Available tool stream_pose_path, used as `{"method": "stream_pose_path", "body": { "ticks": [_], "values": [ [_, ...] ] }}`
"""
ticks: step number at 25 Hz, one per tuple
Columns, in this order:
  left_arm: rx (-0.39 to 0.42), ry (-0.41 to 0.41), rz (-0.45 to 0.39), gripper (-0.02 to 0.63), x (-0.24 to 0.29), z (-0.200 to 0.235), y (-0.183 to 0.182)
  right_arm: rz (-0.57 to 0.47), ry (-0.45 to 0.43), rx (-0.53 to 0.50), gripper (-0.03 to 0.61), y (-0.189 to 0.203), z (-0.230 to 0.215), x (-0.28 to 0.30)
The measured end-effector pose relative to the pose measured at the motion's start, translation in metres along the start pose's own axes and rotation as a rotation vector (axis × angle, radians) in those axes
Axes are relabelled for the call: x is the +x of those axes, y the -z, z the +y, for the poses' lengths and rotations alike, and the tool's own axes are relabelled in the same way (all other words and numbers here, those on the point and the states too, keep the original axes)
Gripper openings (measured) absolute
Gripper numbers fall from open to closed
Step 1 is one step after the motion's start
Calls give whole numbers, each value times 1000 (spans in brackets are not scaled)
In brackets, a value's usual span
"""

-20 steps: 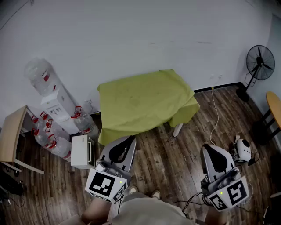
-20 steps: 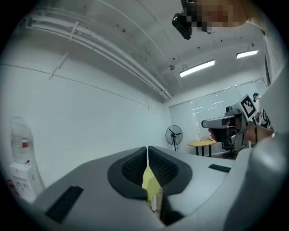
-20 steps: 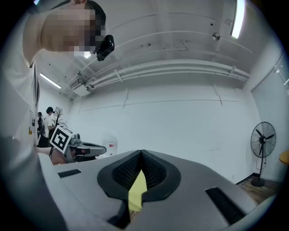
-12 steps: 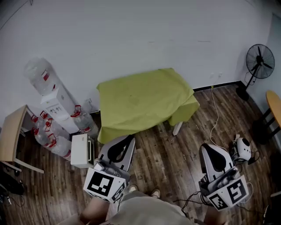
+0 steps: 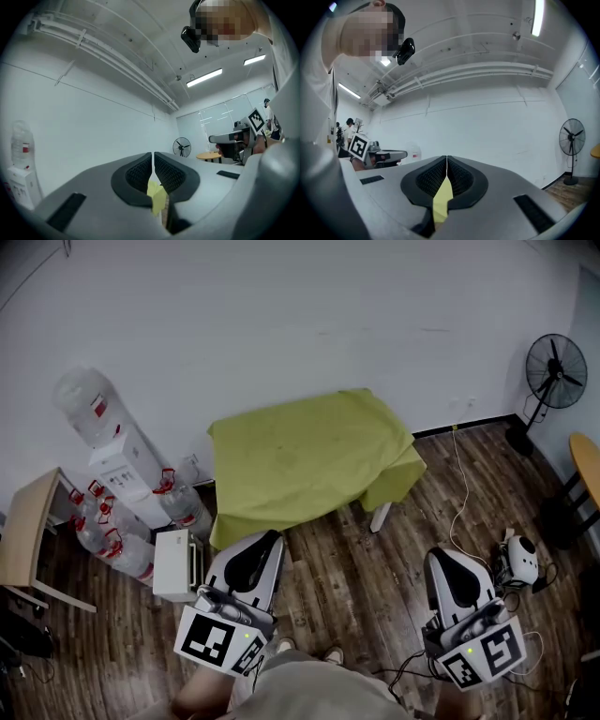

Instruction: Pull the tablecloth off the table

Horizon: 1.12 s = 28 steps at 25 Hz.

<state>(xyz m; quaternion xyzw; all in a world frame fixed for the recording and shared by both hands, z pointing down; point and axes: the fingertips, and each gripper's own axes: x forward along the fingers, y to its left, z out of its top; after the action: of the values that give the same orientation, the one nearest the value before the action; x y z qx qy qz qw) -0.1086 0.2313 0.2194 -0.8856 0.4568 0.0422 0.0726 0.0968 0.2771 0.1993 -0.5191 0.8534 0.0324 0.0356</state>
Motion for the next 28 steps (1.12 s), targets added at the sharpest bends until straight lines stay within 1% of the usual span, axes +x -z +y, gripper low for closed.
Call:
{"method": "stream_pose_path", "body": {
  "ticks": [1, 2, 3, 4, 5, 8, 10, 12, 14, 17, 22, 28],
  "values": [
    [6, -7, 3, 31, 0, -1, 2, -53, 32, 14, 36, -6, -5, -4],
    [7, -12, 14, 46, 1, -2, 6, -114, 64, 28, 124, -14, -10, -8],
    [1, -15, 29, 138, 3, -2, 10, -162, 88, 33, 301, -21, -15, -12],
    [-8, -17, 44, 236, 5, -2, 14, -178, 102, 24, 319, -24, -19, -13],
    [-12, -20, 57, 250, 6, -1, 17, -167, 108, 3, 320, -24, -22, -13],
    [11, -43, 70, 255, 5, 2, 18, -110, 103, -37, 328, -14, -25, -12],
    [13, -58, 70, 258, 4, 3, 18, -94, 95, -25, 331, -7, -26, -12],
    [-4, -66, 66, 265, 4, 4, 20, -82, 91, -10, 331, 0, -27, -12],
    [-19, -73, 51, 287, 5, 6, 20, -66, 87, -5, 331, 8, -29, -10],
    [-21, -70, 55, 291, 12, 4, 26, -36, 80, -6, 331, 20, -35, -6],
    [-28, -55, 82, 291, 26, 5, 42, -23, 76, 4, 331, 33, -45, 7],
    [-31, -44, 112, 291, 60, 24, 58, 7, 68, -17, 331, 41, -62, 44]
  ]
}}
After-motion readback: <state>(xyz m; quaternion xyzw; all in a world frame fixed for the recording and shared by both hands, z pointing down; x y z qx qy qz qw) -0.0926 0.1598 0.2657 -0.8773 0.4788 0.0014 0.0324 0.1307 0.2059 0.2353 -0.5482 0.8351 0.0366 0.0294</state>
